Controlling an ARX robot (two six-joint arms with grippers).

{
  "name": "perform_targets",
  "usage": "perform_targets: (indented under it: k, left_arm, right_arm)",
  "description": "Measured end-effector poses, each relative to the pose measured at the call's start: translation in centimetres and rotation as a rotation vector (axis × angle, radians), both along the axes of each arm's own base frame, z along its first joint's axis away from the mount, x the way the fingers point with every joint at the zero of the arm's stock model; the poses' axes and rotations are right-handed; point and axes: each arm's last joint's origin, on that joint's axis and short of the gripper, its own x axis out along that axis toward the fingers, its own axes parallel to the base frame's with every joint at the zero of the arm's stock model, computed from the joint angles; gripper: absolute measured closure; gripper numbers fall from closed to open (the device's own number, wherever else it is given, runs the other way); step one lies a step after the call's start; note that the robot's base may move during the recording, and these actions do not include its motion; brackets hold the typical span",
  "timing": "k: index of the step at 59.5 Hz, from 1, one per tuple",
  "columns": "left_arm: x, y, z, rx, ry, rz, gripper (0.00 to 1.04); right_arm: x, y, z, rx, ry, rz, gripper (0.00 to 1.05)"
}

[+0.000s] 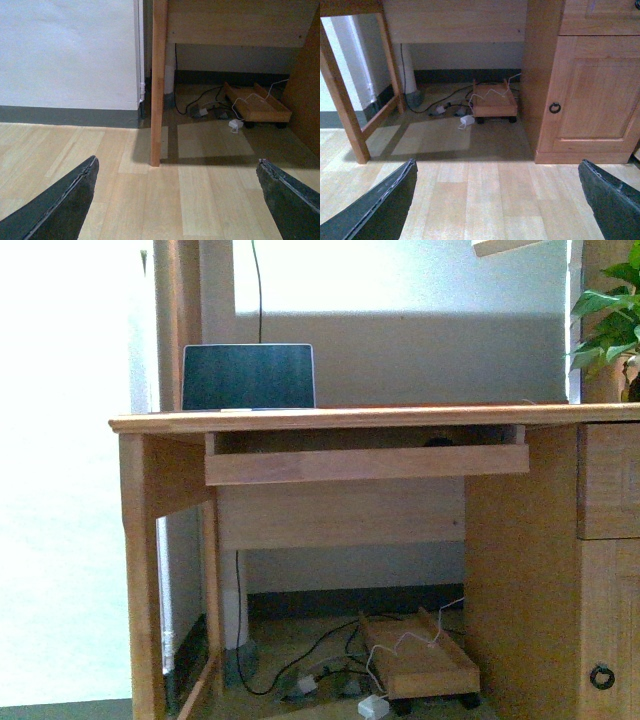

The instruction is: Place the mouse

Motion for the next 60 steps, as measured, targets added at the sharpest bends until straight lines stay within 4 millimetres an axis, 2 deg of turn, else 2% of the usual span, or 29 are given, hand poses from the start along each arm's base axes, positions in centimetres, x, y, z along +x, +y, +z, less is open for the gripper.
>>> perform_targets:
  k: [60]
  left_arm:
    - [0.00,0.00,0.00,0.000,0.000,0.000,0.08]
  right_arm:
    - [0.00,0.00,0.00,0.000,0.000,0.000,0.07]
